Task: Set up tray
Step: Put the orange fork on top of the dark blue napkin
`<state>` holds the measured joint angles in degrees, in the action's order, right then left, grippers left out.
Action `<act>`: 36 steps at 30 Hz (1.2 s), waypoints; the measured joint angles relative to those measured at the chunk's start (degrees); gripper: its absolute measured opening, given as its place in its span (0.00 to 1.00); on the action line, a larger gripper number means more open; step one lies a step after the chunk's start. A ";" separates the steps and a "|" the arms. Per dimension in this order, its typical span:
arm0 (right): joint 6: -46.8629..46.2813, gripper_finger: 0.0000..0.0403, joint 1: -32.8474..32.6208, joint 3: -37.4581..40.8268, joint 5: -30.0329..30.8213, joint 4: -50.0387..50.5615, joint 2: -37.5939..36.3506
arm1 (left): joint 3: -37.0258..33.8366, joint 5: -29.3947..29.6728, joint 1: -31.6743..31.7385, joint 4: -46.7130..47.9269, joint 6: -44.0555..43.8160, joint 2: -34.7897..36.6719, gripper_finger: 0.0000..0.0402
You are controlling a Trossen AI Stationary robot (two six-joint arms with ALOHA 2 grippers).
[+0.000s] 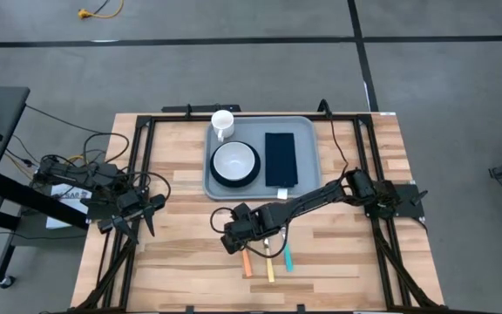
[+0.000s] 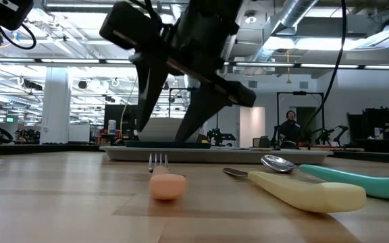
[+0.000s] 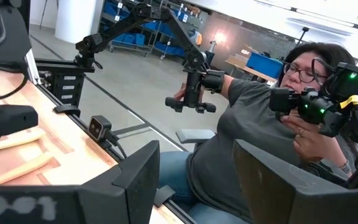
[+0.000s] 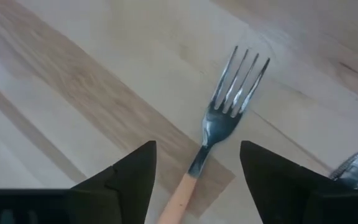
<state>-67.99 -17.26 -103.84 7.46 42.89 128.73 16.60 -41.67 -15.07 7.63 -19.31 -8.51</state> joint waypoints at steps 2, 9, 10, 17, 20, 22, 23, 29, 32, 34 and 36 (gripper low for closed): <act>-0.65 0.56 0.00 0.47 -0.04 -0.44 0.02 | 0.00 0.01 -0.02 0.28 0.00 0.00 0.48; -1.68 0.56 -0.02 2.86 -0.01 -3.55 0.02 | 0.00 0.02 -0.01 0.47 0.00 0.00 0.48; -1.68 0.56 -0.04 2.87 -0.03 -3.77 0.02 | 0.00 0.02 -0.01 0.48 0.00 -0.01 0.48; -1.92 0.56 -0.73 2.78 -2.88 -7.52 3.18 | 0.00 0.04 0.00 0.54 0.02 -0.07 0.48; -2.97 0.56 -0.77 2.52 -5.21 -8.91 4.15 | 0.02 0.12 0.00 0.65 0.04 -0.09 0.48; -3.39 0.56 -0.76 2.54 -5.64 -9.10 5.01 | 0.04 0.48 0.00 0.62 0.05 -0.09 0.48; -4.02 0.56 -0.73 2.45 -5.76 -8.88 5.50 | 0.04 0.48 0.00 0.68 0.07 -0.09 0.48; -4.15 0.55 -0.63 2.59 -5.89 -8.41 5.14 | 0.04 0.48 0.00 0.65 0.13 -0.09 0.48; -4.06 0.53 -0.63 2.59 -5.97 -8.02 5.20 | 0.04 0.48 0.00 0.65 0.13 -0.09 0.48; -3.50 0.52 -0.61 2.61 -6.55 -8.05 5.20 | 0.04 0.48 0.00 0.65 0.15 -0.09 0.48; -2.53 0.50 -0.56 2.72 -7.56 -8.61 5.18 | 0.04 0.47 0.00 0.66 0.15 -0.09 0.48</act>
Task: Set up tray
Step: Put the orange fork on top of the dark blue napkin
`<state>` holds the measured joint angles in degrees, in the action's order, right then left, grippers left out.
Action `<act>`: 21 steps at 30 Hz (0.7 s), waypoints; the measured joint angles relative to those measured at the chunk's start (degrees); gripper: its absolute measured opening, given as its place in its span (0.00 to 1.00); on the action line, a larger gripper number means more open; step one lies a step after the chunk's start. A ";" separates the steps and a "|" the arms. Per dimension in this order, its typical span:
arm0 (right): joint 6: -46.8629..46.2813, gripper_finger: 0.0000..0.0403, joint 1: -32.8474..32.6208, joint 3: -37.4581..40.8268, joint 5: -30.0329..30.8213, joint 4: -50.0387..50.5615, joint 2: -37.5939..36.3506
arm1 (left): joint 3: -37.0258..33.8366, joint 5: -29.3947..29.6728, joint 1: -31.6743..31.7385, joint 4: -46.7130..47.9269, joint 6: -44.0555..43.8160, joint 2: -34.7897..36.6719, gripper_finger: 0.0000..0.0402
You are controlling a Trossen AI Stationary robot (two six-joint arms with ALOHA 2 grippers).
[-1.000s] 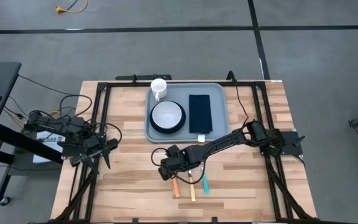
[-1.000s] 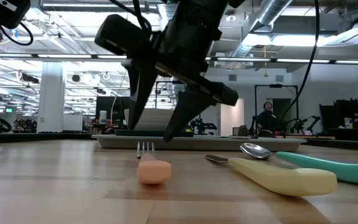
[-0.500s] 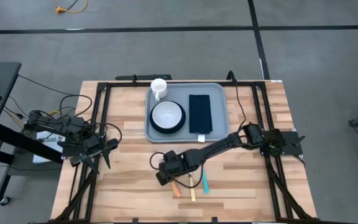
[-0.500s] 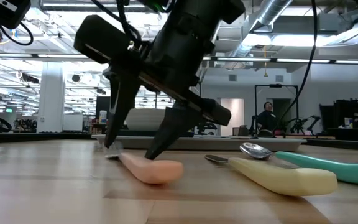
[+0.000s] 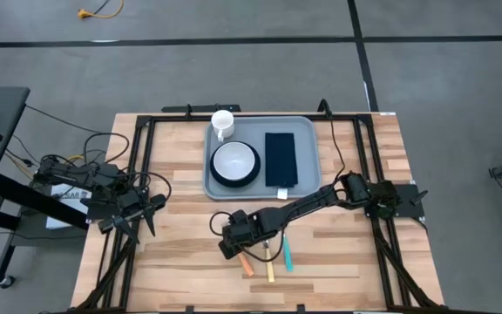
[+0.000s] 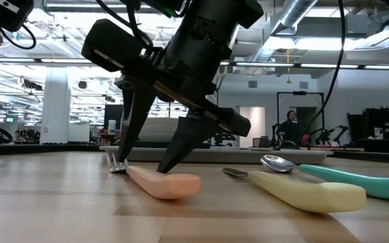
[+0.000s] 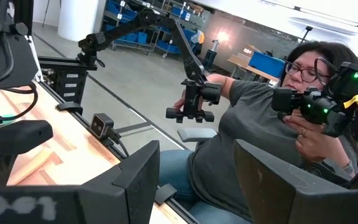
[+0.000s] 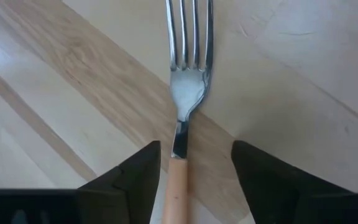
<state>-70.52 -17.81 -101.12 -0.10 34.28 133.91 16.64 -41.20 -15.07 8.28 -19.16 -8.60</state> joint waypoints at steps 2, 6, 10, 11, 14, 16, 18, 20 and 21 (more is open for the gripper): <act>0.36 0.49 -0.06 0.07 -0.16 -0.73 -0.04 | 0.00 0.01 0.00 -0.01 0.00 0.00 0.48; 0.44 0.48 -0.09 0.07 -0.26 -1.40 0.00 | 0.00 0.01 0.00 -0.01 0.02 0.00 0.48; 0.50 0.48 -0.03 0.07 0.04 -1.38 0.00 | 0.00 0.01 0.00 0.01 0.02 0.00 0.48; 0.52 0.48 0.14 0.07 0.29 -1.38 0.00 | 0.00 0.01 0.00 -0.01 0.02 0.00 0.48; 0.60 0.48 0.61 0.07 -0.06 -1.38 0.00 | 0.00 0.01 0.00 -0.01 0.01 0.00 0.48; 1.49 0.48 0.69 0.07 -0.28 -1.37 0.00 | 0.00 0.01 0.00 -0.01 0.00 0.00 0.48; 1.97 0.48 0.94 0.07 -0.22 -1.33 0.00 | 0.00 0.01 0.00 -0.01 0.00 0.00 0.48; 1.97 0.47 1.27 0.07 -0.26 -1.31 0.00 | 0.00 0.01 0.00 -0.01 0.00 0.00 0.48; 1.97 0.47 1.42 0.09 -0.33 -1.29 0.00 | 0.00 0.01 0.00 -0.01 0.00 0.00 0.48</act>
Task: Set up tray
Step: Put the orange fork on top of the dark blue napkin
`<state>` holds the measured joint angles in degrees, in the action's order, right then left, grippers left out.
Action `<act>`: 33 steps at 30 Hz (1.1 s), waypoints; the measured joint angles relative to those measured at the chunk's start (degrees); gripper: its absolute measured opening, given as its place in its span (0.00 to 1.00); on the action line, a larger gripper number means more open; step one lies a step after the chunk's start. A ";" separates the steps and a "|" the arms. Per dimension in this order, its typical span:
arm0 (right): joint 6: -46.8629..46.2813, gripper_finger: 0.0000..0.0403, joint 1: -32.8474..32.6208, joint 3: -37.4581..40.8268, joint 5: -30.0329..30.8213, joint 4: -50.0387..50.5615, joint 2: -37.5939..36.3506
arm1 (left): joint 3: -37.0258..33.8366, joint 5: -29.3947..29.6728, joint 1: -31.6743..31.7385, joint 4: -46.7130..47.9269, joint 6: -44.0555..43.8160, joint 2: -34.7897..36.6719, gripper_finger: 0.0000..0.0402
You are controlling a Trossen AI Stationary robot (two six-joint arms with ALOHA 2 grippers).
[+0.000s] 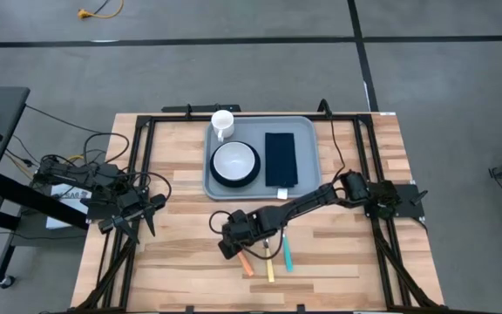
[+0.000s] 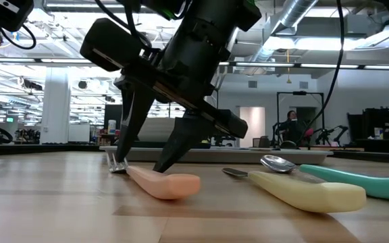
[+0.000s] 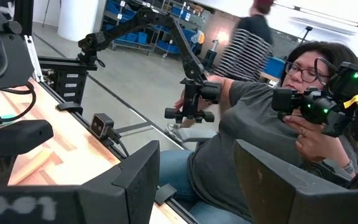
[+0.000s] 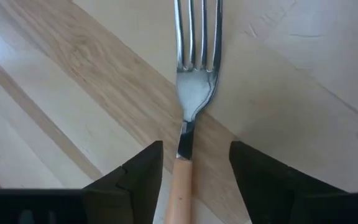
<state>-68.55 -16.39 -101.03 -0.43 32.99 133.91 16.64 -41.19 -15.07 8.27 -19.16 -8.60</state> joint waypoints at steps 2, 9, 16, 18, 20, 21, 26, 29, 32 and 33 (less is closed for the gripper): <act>0.00 0.45 0.34 0.00 0.03 0.15 0.00 | 0.00 0.00 0.00 0.00 0.00 0.00 0.48; 2.73 0.35 1.38 -3.91 0.28 8.38 0.32 | 0.00 0.00 0.00 0.02 -0.02 0.00 0.48; 6.13 0.28 1.63 -9.59 4.89 9.18 0.73 | 0.00 0.00 0.00 0.00 -0.02 0.00 0.48; 6.29 0.26 1.61 -10.85 5.92 10.10 0.59 | 0.00 0.00 0.00 0.02 -0.02 0.00 0.48; 6.94 0.24 1.48 -11.96 6.27 11.78 0.61 | 0.00 -0.01 0.00 0.01 -0.02 0.00 0.48; 7.06 0.23 1.41 -12.41 6.29 12.10 0.61 | 0.00 -0.02 0.00 0.01 -0.02 0.00 0.48; 7.15 0.21 1.10 -13.35 4.91 12.16 0.55 | 0.00 -0.01 0.00 0.00 -0.04 0.00 0.48; 8.42 0.21 0.78 -13.57 2.22 10.14 0.50 | 0.00 -0.01 0.00 0.00 -0.04 0.00 0.48; 10.85 0.21 0.59 -13.55 1.38 7.29 0.50 | 0.00 -0.01 0.00 -0.12 -0.05 0.00 0.48; 12.11 0.21 0.60 -13.56 0.57 6.04 0.49 | 0.00 -0.01 -0.01 -0.26 -0.06 0.00 0.48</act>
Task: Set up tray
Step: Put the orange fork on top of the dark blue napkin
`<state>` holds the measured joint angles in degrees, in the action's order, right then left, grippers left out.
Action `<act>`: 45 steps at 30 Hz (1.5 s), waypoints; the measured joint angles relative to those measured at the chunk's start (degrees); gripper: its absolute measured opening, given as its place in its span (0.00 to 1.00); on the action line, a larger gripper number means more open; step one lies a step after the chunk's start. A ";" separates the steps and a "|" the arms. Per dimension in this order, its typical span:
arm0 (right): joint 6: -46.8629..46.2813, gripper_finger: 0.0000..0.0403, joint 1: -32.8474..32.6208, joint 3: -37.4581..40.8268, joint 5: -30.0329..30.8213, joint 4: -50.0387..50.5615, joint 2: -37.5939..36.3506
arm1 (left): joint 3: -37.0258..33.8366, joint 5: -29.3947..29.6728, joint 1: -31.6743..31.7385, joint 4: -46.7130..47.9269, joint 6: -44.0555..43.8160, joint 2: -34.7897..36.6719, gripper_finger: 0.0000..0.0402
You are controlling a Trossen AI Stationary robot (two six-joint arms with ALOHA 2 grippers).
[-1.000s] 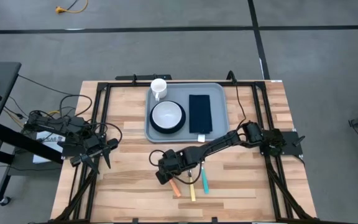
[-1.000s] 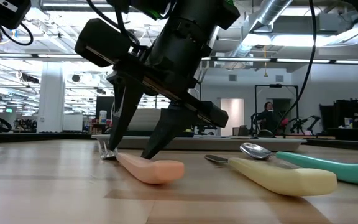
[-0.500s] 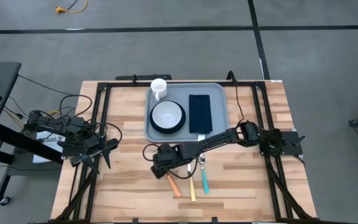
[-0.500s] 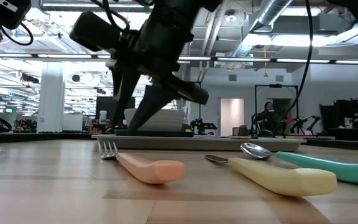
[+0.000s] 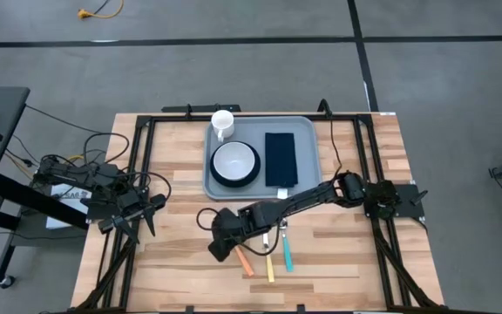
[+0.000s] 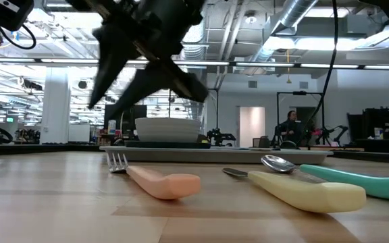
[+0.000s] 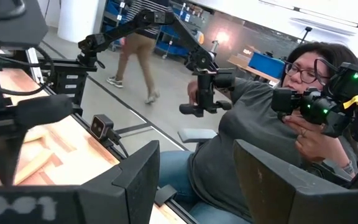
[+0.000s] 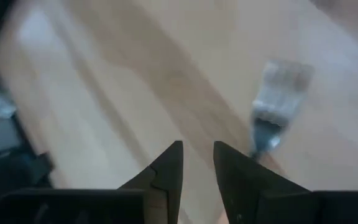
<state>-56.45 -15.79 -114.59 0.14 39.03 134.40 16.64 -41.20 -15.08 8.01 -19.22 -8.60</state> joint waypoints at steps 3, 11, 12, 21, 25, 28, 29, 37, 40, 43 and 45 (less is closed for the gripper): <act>7.39 0.21 0.46 -0.01 -1.14 -4.09 -0.01 | 0.00 0.01 0.01 -0.02 0.02 0.02 0.48; 10.96 0.21 2.26 -0.03 -4.37 -13.30 -0.06 | -0.01 -0.01 0.01 0.07 0.00 0.02 0.48; 10.06 0.21 2.13 -0.03 -4.37 -12.92 -0.06 | -0.01 -0.02 0.00 0.07 -0.10 0.02 0.48; 2.31 0.40 -0.54 -0.03 -4.59 -12.03 -0.06 | -0.02 -0.39 0.01 0.09 -1.01 0.02 0.48; 0.57 0.53 -1.64 -0.03 -4.18 -9.69 -0.08 | -0.02 -0.41 0.01 0.09 -1.01 0.02 0.48; -1.71 0.59 -2.17 -0.03 -2.90 -5.42 -0.07 | -0.02 -0.43 0.01 0.09 -1.01 0.02 0.48; -2.23 0.60 -2.26 -0.03 -2.61 -3.83 -0.08 | -0.02 -0.42 0.00 0.09 -1.01 0.02 0.48; -5.06 0.57 -3.36 -0.03 0.41 2.69 -0.08 | -0.02 -0.32 -0.01 0.09 -1.00 0.02 0.48; -5.07 0.56 -3.89 -0.03 1.71 2.68 -0.06 | -0.02 -0.06 0.01 0.09 -0.99 0.02 0.48; -5.09 0.55 -4.40 -0.03 3.48 2.69 -0.06 | -0.02 -0.06 -0.01 0.09 -0.99 0.02 0.48; -5.07 0.55 -4.58 -0.03 5.14 3.09 -0.07 | -0.02 -0.06 -0.01 0.08 -0.99 0.02 0.48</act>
<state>-61.52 -20.38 -114.63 5.28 42.12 134.33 16.62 -41.25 -15.09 8.09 -20.21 -8.58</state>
